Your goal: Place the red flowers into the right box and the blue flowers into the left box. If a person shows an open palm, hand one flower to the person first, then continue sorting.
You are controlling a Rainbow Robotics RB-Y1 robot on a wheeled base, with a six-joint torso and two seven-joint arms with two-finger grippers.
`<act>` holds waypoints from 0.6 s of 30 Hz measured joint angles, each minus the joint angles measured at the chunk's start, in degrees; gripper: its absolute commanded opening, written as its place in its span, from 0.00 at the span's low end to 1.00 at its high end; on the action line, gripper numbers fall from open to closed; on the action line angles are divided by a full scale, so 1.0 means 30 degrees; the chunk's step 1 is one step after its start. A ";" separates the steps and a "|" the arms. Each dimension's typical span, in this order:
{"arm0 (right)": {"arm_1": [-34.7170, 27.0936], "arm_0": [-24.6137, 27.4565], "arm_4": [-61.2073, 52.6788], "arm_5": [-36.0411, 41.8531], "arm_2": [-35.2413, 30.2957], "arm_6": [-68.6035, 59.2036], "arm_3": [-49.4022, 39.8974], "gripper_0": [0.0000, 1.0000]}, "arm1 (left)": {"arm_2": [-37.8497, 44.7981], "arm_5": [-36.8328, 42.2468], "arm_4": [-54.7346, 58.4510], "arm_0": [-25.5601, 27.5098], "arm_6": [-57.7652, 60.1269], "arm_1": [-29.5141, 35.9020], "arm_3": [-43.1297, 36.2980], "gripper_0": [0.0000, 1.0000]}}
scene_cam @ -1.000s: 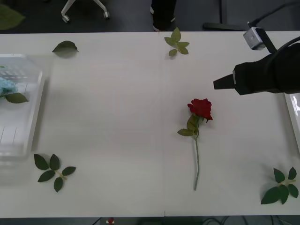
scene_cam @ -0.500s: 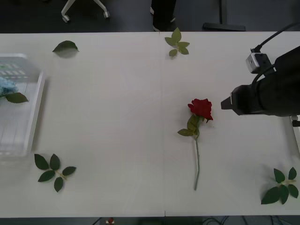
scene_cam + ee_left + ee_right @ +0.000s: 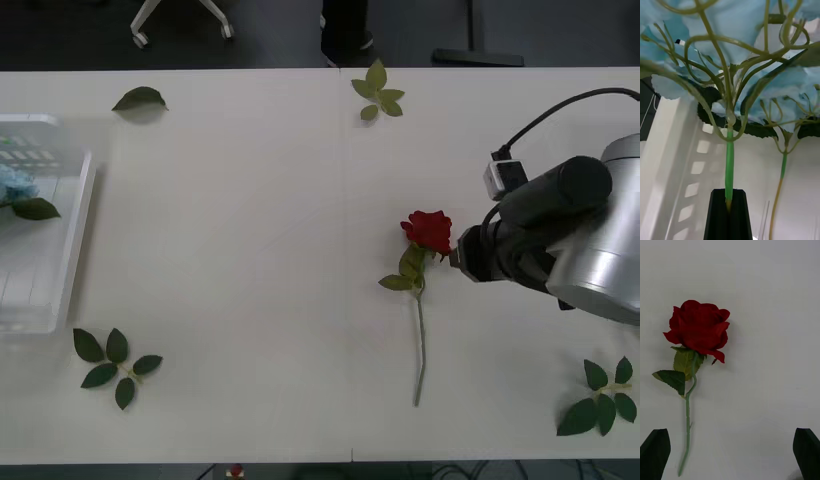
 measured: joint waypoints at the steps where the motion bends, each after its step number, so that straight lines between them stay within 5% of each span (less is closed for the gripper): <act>1: 0.0307 0.0000 0.0105 0.0085 -0.0144 0.0000 0.0142 0.95 | -0.0084 -0.0001 0.0000 -0.0005 0.0000 0.0000 -0.0002 0.00; 2: 0.0624 0.0000 0.0237 0.0140 -0.0253 0.0000 0.0270 0.95 | -0.0134 -0.0001 0.0000 -0.0019 0.0000 0.0000 -0.0003 0.01; 7: 0.1502 -0.0132 0.0997 0.0141 0.0501 0.0000 0.0976 0.95 | -0.0190 -0.0001 0.0001 -0.0064 -0.0002 0.0000 -0.0003 0.51; 9: 0.1541 -0.0420 0.1465 -0.0201 0.1519 -0.0004 0.1450 0.95 | -0.0190 -0.0001 0.0050 -0.0065 -0.0004 0.0000 -0.0005 0.63; 14: 0.1608 -0.1078 0.2171 -0.1034 0.3576 -0.0031 0.2749 0.95 | -0.0063 0.0563 0.1283 -0.0071 -0.0526 0.0000 -0.0201 0.73; 18: 0.2366 -0.1120 0.2559 -0.1023 0.3730 -0.0057 0.3657 0.96 | 0.1071 0.4141 0.2694 -0.0073 -0.2578 -0.0001 -0.1895 0.75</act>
